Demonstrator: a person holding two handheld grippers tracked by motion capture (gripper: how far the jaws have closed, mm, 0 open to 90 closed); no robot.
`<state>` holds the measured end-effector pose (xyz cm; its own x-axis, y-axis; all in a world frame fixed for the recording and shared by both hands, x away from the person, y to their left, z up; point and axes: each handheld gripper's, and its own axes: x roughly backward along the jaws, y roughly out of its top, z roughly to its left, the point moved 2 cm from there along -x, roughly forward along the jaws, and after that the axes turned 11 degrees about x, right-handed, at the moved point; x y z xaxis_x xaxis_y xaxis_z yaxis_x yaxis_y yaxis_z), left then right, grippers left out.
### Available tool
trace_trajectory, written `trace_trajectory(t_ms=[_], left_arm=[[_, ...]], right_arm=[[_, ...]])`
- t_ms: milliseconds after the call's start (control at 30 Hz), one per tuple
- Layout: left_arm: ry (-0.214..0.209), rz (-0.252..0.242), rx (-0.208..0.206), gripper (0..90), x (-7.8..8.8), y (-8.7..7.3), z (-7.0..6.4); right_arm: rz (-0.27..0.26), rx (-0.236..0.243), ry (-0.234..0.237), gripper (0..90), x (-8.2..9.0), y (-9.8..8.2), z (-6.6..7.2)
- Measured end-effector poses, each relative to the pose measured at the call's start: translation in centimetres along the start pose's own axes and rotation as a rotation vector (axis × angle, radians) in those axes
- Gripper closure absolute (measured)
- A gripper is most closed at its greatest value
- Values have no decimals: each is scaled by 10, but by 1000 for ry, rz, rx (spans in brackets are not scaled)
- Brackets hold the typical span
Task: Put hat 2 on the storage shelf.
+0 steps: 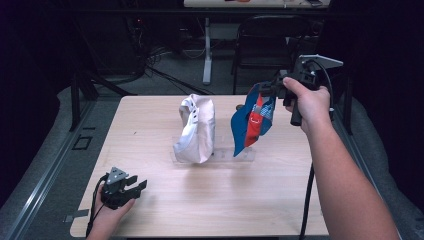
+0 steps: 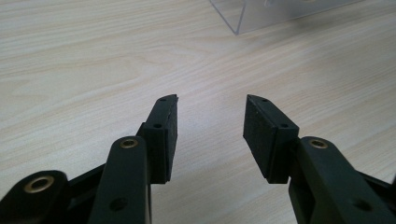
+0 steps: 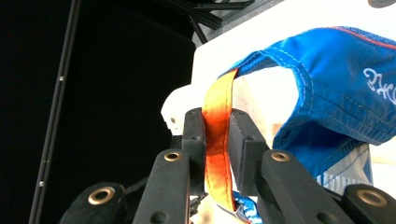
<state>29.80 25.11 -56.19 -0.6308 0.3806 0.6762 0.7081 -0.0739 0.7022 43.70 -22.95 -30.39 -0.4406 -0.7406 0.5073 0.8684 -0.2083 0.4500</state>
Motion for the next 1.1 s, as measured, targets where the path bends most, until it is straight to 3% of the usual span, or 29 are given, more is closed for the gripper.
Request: trace_trajectory(t_ms=[400, 833, 1100], left_arm=[[1, -7, 1, 551, 0, 0, 1], [5, -10, 1, 552, -1, 0, 1], [4, -7, 2, 552, -1, 0, 1]], right_arm=[[35, 19, -24, 781, -18, -2, 2], [62, -12, -26, 780, -39, -17, -18], [65, -21, -26, 777, -43, -22, -25]])
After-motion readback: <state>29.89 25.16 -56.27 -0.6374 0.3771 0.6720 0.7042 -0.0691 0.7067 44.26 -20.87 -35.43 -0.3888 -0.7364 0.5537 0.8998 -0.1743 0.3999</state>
